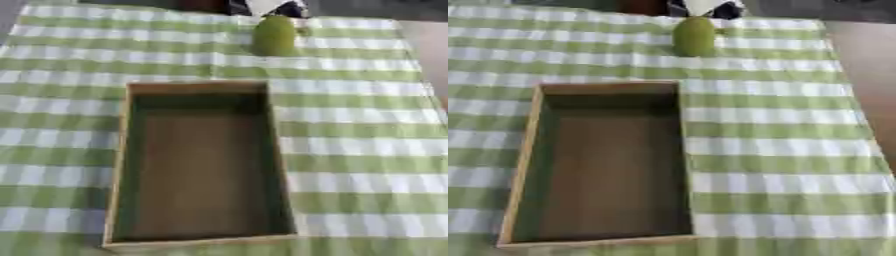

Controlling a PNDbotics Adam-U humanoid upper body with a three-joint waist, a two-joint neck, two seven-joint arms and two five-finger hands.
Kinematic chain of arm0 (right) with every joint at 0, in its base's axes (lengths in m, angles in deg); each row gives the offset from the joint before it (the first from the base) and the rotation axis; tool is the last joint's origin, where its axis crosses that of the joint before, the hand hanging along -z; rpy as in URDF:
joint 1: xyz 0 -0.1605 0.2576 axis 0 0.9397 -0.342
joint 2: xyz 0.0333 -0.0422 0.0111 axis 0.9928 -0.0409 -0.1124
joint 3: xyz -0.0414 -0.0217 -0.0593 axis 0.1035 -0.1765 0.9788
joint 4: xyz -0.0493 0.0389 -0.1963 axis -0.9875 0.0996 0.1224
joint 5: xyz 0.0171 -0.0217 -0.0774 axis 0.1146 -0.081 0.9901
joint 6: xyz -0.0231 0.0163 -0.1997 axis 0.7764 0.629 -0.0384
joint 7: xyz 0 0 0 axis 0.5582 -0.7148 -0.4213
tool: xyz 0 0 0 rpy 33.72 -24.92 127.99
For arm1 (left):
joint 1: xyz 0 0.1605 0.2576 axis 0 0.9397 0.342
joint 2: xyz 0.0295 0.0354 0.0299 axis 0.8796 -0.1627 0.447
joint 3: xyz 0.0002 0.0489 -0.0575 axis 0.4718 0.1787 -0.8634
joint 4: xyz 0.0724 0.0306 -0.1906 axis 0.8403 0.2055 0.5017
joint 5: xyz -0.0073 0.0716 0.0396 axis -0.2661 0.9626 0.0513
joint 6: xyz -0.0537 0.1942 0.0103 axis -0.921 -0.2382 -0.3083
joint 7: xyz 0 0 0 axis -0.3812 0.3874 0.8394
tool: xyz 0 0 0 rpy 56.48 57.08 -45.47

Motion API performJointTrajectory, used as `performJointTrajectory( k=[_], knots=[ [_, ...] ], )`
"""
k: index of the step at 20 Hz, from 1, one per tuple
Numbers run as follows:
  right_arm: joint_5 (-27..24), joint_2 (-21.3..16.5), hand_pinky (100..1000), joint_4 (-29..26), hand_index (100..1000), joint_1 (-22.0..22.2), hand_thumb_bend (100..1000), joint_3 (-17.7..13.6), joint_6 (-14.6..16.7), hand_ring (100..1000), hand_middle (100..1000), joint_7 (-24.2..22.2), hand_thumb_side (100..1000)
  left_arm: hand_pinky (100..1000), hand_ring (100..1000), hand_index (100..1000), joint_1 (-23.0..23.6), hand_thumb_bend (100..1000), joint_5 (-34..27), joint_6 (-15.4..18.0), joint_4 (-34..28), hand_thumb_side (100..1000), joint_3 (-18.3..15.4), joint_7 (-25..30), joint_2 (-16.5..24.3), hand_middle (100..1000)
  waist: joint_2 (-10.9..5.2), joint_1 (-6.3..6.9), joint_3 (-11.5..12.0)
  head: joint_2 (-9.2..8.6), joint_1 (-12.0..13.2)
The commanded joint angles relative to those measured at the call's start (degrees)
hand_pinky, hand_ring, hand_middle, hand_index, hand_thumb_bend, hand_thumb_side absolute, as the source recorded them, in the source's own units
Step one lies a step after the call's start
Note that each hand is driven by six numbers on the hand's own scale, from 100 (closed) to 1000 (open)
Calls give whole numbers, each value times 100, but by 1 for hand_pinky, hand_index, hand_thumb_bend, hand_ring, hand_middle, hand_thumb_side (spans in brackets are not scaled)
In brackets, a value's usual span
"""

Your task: Pick up objects on the table and place them in the box.

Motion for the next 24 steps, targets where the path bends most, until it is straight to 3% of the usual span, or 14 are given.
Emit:
performJointTrajectory(
  k=[1, 8, 12, 17, 24],
  knots=[
    [15, -98, 836, -52, 753, -50, 100, -32, 9, 675, 591, -6, 446, 515, 647, 801, -23, 100, -30, -5, -115, 703, -15, 16, 146, 536, -142, 20, -12, 25, -19],
    [50, -219, 836, 7, 759, -81, 100, -25, -8, 687, 601, -10, 420, 514, 648, 801, -3, 100, -23, -15, -115, 704, -17, 15, 162, 536, -136, 22, -17, 126, 29],
    [269, -574, 839, 182, 767, -377, 100, -1, -121, 713, 624, 29, 324, 514, 649, 801, 26, 100, -17, -26, -115, 704, -12, 20, 185, 536, -150, 13, -35, 160, 44],
    [497, -1095, 847, 833, 789, -1109, 100, 260, -218, 748, 669, -109, 276, 514, 650, 802, 52, 100, -17, -57, -115, 705, 11, 57, 208, 537, -181, 27, -56, 211, 77],
    [812, -1360, 862, 2259, 816, -2525, 100, 736, -156, 791, 745, -579, 364, 513, 652, 802, 82, 100, -32, -69, -115, 705, 34, 85, 212, 538, -235, 48, -66, 255, 112]
  ],
)
